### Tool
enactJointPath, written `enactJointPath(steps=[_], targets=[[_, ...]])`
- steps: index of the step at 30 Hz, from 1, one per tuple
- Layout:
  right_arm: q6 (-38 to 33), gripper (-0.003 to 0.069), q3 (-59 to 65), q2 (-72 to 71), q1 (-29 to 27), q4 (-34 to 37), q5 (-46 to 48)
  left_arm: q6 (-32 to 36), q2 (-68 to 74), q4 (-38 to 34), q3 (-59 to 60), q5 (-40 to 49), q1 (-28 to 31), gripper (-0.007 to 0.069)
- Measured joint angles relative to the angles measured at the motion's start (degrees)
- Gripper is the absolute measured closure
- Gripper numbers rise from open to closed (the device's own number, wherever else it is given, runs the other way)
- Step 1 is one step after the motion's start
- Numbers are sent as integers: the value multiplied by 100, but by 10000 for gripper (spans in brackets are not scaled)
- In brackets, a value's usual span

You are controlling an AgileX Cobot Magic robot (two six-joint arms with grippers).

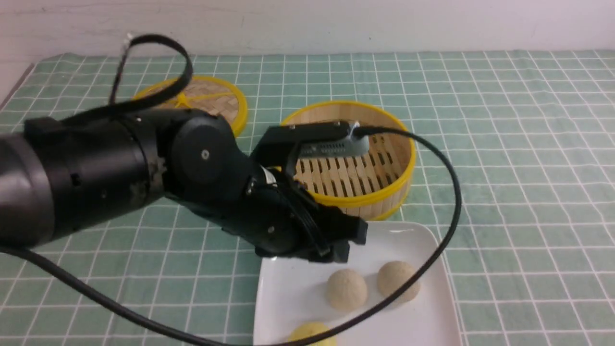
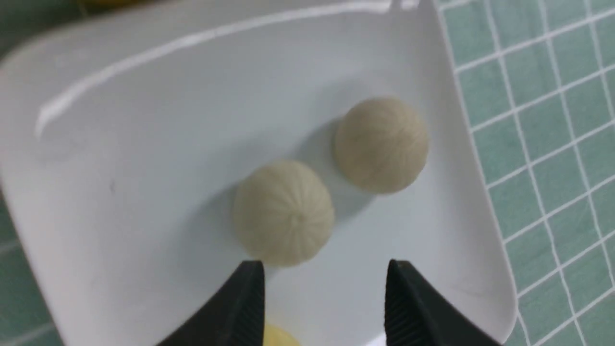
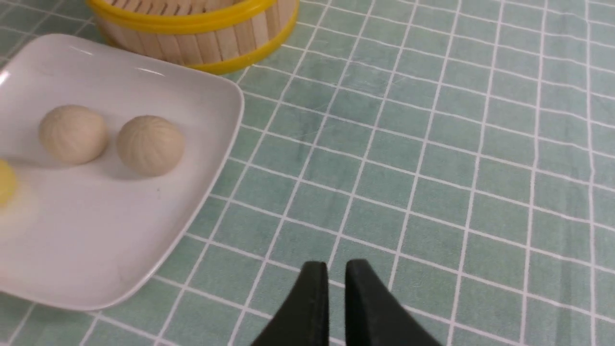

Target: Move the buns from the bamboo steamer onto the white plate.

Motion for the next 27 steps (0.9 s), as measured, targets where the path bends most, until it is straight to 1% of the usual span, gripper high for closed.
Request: enactJointPath(steps=[2,3,4,5,7,8,10,12,14,15,17,20,24,27], targets=[[-21,662,-94,-231,0,174,183,0,-123,271,-137,93,0,345],[-21,669,-107,-311,0,174,227,0,-153,351,-157,127,0,370],[-21,672,-109,-480,0,225,284,0,-214,485,-190,191,0,434],[-21,673,-109,-589,0,238,313,0,-243,565,-199,262,0,462],[-16,673,-103,-832,0,257,361,0,-293,721,-211,491,0,554],[-16,673,-98,-927,0,257,368,0,-307,800,-211,666,0,586],[-12,673,-77,-1041,0,257,382,0,-314,907,-211,1057,0,615],[-12,673,-9,-1053,0,257,382,0,-301,934,-211,1469,0,623],[-12,671,44,-1053,0,257,357,-41,-264,911,-211,1612,0,623],[-11,670,165,-1053,0,257,306,-195,-194,867,-199,1722,0,620],[-1,669,302,-1058,0,257,222,-407,-79,828,-159,1664,0,604],[-1,669,458,-1064,0,279,22,-619,164,778,-88,1470,0,550],[-1,669,545,-1064,0,286,-189,-709,498,455,-68,1382,0,435],[-1,669,554,-1064,0,281,-263,-578,665,121,-48,1392,0,328]])
